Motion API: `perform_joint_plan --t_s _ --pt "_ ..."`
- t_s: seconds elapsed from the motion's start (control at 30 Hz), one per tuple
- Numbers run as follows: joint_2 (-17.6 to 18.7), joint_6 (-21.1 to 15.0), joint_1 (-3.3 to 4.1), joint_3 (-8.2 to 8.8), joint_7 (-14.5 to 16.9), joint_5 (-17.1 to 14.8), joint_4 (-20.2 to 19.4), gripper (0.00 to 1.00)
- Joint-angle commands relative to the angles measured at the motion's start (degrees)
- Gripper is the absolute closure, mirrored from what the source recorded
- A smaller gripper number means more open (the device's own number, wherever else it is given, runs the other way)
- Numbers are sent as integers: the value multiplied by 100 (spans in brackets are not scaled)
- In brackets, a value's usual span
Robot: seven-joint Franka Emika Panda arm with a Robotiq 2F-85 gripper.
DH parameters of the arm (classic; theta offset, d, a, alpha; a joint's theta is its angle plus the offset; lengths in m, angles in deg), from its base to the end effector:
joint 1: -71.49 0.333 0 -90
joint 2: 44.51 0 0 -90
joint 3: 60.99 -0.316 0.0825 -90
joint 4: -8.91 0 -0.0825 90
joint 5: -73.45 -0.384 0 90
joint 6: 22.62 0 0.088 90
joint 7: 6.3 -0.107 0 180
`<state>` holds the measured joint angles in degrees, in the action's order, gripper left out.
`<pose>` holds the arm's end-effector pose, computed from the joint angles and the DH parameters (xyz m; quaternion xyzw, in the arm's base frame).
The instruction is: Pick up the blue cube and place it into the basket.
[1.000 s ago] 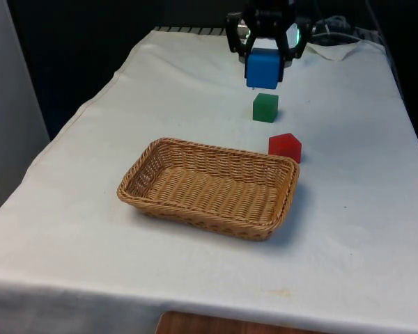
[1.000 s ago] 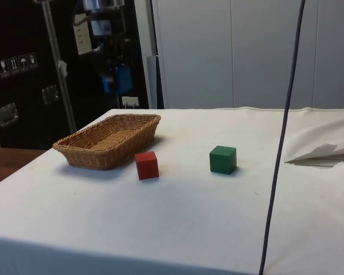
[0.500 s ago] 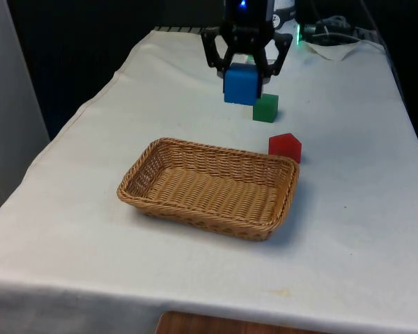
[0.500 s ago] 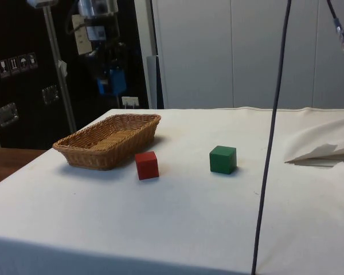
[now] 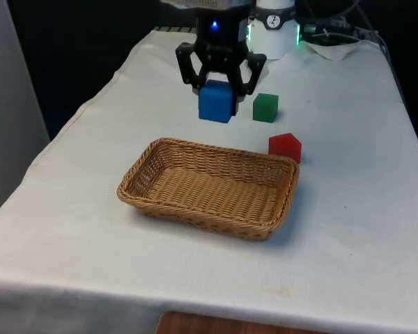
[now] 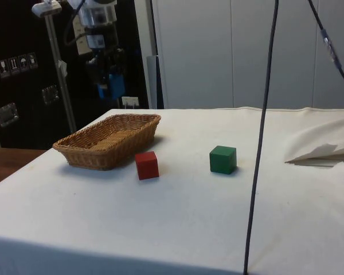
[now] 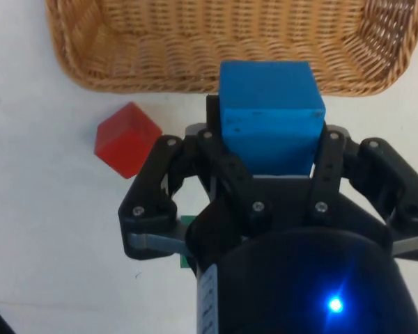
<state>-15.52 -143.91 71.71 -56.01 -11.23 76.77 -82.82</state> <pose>0.6847 -0.0519 0.3393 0.9969 -0.0640 0.0058 0.0458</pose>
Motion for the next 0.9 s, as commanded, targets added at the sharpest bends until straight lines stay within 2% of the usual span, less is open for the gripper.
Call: perform_joint_plan --t_s 0.0,0.13,0.37,0.4,0.43,0.63,0.67,0.87 --pt "57 57 -11 -11 17 -40 74 98" --pt "74 0 6 6 0 0 74 98" --pt "201 -52 -11 -6 -6 -46 138 98" --pt "138 -23 6 11 -11 -6 92 98" --pt "252 -103 -17 -6 -6 -57 138 98" --pt "481 -258 -6 6 -74 -52 241 98" --pt "407 -235 0 11 -57 -23 183 98" --pt "722 -378 -11 17 -132 -46 372 98"
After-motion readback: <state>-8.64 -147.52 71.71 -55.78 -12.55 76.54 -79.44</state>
